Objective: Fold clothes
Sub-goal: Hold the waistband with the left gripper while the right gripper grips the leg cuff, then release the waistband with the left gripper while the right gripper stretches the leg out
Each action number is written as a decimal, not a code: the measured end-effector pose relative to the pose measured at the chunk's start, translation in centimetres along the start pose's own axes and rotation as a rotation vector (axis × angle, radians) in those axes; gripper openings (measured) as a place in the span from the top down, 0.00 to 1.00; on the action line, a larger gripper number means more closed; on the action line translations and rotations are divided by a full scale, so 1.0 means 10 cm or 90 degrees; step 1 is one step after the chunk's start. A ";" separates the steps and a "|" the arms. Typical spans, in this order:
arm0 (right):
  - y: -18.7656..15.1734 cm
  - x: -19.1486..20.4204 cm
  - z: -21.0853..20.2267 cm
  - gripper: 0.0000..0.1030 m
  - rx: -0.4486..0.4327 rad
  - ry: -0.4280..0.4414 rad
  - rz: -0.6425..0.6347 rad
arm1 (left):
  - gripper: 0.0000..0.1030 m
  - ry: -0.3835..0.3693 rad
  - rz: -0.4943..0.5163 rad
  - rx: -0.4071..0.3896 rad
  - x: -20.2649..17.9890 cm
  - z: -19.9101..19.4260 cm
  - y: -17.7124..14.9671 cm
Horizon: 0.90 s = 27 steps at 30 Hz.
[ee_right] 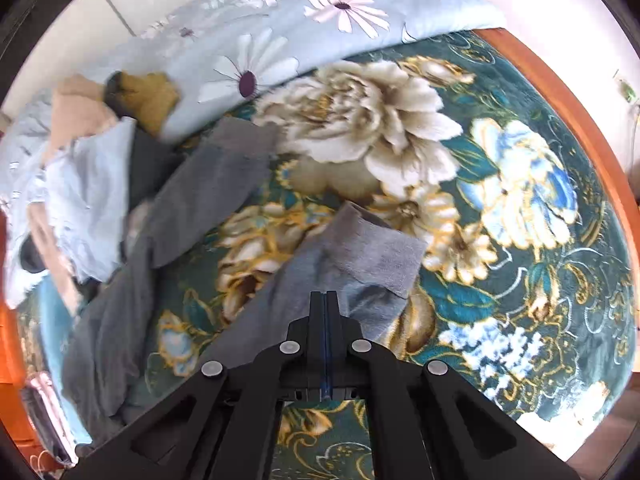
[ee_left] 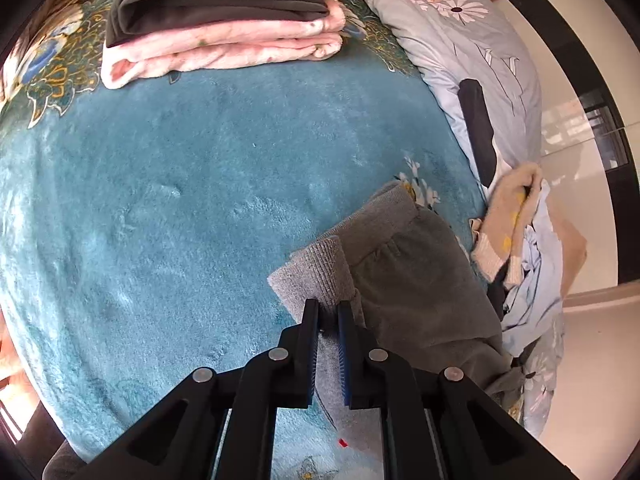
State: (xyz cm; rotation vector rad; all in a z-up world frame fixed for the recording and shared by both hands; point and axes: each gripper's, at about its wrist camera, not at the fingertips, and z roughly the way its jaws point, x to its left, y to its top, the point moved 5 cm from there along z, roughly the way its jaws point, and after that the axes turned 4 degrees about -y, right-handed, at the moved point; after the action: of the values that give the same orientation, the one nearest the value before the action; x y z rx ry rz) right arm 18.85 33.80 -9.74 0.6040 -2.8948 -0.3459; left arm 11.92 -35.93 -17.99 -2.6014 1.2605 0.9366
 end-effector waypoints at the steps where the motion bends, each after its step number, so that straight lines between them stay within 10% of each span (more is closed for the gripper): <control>1: -0.02 0.00 0.05 1.00 0.010 0.017 0.012 | 0.91 -0.001 0.002 0.004 -0.01 0.00 -0.01; 7: -0.05 -0.14 0.42 0.71 0.029 0.003 0.088 | 0.91 -0.003 -0.023 0.007 0.13 -0.02 -0.11; 15: 0.13 -0.07 0.74 0.69 0.060 -0.047 0.108 | 0.91 0.003 -0.032 0.006 0.20 0.02 -0.14; 21: 0.13 -0.12 0.96 0.69 0.105 -0.111 0.149 | 0.90 0.012 -0.026 0.013 0.21 0.05 -0.14; 27: 0.16 -0.18 0.87 0.96 0.091 -0.126 0.132 | 0.91 0.009 -0.028 0.013 0.22 0.02 -0.11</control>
State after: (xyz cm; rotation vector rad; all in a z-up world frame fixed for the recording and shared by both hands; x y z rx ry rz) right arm 18.10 37.59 -17.86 0.2984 -3.1556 -0.1812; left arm 13.71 -36.63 -19.58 -2.6128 1.2037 0.8946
